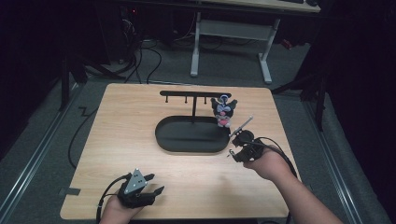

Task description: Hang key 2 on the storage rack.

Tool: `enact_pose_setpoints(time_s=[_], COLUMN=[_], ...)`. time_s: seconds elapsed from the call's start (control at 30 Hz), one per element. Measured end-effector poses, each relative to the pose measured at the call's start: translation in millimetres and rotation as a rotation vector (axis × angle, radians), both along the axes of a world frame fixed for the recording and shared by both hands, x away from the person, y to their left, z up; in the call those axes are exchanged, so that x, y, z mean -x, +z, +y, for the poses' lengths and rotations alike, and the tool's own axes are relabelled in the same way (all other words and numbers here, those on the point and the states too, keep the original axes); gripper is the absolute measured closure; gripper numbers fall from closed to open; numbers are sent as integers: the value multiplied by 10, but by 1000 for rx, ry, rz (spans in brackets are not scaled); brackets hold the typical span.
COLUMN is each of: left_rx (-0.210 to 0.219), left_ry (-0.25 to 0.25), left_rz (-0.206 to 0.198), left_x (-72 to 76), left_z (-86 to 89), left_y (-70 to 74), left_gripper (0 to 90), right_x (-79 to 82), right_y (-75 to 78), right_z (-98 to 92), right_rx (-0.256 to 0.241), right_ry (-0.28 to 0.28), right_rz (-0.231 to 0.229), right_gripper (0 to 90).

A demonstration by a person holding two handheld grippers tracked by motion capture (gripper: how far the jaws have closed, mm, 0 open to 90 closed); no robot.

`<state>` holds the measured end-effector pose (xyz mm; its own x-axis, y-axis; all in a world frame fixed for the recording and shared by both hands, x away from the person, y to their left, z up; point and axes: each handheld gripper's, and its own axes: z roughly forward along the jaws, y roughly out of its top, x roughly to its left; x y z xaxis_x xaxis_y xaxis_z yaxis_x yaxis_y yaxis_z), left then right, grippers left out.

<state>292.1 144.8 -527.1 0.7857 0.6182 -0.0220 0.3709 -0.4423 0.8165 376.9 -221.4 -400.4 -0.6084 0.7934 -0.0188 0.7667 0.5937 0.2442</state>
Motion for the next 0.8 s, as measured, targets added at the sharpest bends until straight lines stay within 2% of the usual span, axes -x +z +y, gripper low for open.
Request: enact_pose_setpoints(time_s=[0.13,0.2,0.23,0.33,0.43,0.8], left_rx=[-1,0,-4,-22,-8,-12], left_ry=[-4,-1,0,-6,-1,2], left_rz=[5,-1,0,-6,-3,5], left_x=[-2,8,17,49,55,46], left_z=[13,18,23,28,36,57], left_y=[3,0,-5,-2,13,-4], left_gripper=[409,408,409,408,408,408], right_x=[-66,-107,-126,-203,-297,-613], right_y=[49,70,88,125,192,396], right_z=[78,103,133,185,249,491], right_rx=[-1,-18,-21,-22,-27,-25], right_ry=[0,6,-11,5,9,17], right_rz=[-3,-2,3,-6,-12,-14], right_gripper=[853,853,853,852,853,853])
